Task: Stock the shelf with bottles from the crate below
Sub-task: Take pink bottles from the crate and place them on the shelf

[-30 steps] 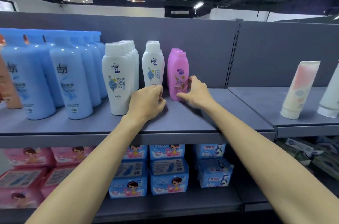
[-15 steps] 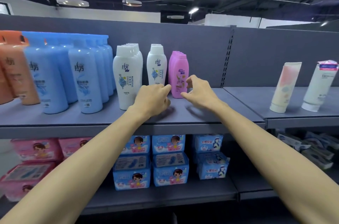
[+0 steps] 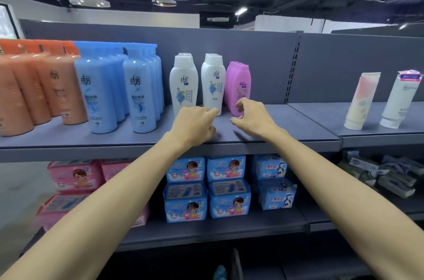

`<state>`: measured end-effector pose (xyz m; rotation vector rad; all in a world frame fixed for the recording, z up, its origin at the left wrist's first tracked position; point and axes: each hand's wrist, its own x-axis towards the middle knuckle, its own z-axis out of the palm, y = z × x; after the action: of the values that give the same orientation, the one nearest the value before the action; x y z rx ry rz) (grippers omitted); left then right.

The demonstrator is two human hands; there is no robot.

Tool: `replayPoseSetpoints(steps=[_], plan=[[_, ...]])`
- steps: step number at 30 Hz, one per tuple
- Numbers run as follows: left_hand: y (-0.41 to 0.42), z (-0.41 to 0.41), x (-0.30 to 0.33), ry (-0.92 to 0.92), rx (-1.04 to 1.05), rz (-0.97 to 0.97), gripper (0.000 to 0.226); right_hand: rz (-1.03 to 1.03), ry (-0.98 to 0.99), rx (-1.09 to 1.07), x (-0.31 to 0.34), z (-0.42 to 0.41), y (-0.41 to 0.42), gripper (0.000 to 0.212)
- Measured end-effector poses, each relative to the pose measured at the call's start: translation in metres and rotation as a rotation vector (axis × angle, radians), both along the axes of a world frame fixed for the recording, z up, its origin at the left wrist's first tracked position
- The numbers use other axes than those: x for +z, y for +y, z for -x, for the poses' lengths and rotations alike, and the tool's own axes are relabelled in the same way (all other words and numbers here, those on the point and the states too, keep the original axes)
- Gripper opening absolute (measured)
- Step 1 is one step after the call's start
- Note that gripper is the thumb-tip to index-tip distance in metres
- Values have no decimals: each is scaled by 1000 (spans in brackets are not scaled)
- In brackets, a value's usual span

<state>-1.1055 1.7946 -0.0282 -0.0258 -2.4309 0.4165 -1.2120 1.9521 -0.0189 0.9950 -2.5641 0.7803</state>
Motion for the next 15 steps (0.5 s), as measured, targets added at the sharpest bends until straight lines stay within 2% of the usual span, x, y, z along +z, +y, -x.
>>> replayPoseSetpoints(steps=[3, 7, 11, 15], plan=[[-3, -20, -2, 42, -30, -2, 11, -12, 58, 15, 0, -31, 0, 44], [-11, -57, -24, 122, -167, 18, 9, -14, 163, 69, -26, -85, 14, 42], [-19, -84, -60, 56, -206, 8, 10, -36, 154, 84, -64, -120, 19, 36], [-20, -103, -96, -21, -183, -32, 13, -78, 61, 86, -104, -136, 16, 33]])
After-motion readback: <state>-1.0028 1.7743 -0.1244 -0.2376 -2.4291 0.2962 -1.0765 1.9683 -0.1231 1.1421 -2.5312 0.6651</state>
